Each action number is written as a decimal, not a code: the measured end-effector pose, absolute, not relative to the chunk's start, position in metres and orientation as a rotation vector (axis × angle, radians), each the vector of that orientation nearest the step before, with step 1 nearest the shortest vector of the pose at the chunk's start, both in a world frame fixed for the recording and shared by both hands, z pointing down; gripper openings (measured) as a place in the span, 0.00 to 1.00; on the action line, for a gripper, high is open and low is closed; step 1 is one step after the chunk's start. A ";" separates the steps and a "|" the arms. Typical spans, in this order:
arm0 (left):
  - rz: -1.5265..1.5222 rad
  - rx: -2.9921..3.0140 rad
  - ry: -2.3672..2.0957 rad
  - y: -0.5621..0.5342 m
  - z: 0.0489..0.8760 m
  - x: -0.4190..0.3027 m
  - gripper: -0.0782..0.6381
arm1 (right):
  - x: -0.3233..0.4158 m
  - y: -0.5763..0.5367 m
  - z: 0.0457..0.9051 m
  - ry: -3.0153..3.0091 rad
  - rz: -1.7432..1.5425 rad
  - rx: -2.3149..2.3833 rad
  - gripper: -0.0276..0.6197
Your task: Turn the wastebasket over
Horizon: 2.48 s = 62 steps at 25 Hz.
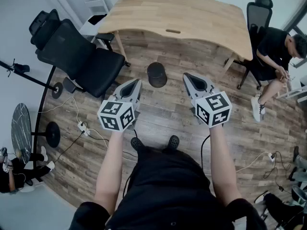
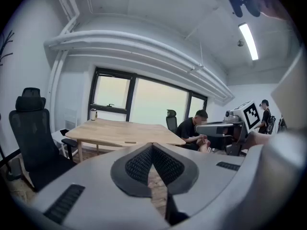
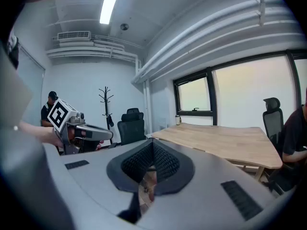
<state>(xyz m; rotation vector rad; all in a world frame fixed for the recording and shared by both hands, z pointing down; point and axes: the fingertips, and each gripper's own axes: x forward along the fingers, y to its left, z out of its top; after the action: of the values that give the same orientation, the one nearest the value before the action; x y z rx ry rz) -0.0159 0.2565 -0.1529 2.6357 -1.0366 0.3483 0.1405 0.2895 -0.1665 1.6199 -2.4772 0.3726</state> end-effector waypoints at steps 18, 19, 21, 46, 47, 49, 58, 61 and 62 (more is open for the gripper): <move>0.439 2.645 -1.076 0.258 -0.145 -0.002 0.13 | 0.160 0.298 -0.152 -2.466 0.386 1.603 0.09; 0.448 2.645 -1.079 0.258 -0.144 -0.001 0.13 | 0.159 0.299 -0.151 -2.462 0.374 1.588 0.09; 0.458 2.645 -1.082 0.259 -0.141 0.002 0.13 | 0.158 0.302 -0.149 -2.458 0.348 1.573 0.09; 0.527 2.669 -0.953 0.135 -0.099 -0.043 0.13 | 0.102 0.188 -0.113 -2.333 0.482 1.640 0.09; 0.550 2.691 -0.946 0.125 -0.098 -0.044 0.13 | 0.097 0.178 -0.112 -2.325 0.486 1.637 0.09; 0.597 2.739 -0.926 0.105 -0.096 -0.047 0.13 | 0.088 0.158 -0.112 -2.311 0.496 1.642 0.09; 0.594 2.732 -0.814 0.039 -0.075 -0.083 0.13 | 0.042 0.098 -0.095 -2.230 0.545 1.657 0.09; 0.606 2.706 -0.791 0.025 -0.058 -0.089 0.13 | 0.033 0.093 -0.078 -2.186 0.568 1.642 0.09; 0.620 2.698 -0.779 0.022 -0.050 -0.089 0.13 | 0.031 0.092 -0.072 -2.173 0.584 1.637 0.09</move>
<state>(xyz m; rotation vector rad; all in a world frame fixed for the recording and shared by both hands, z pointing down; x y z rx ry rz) -0.0887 0.0224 -0.0505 2.6981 -0.7786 0.6201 0.0315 0.0922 -0.0716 1.6372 -2.1728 0.5843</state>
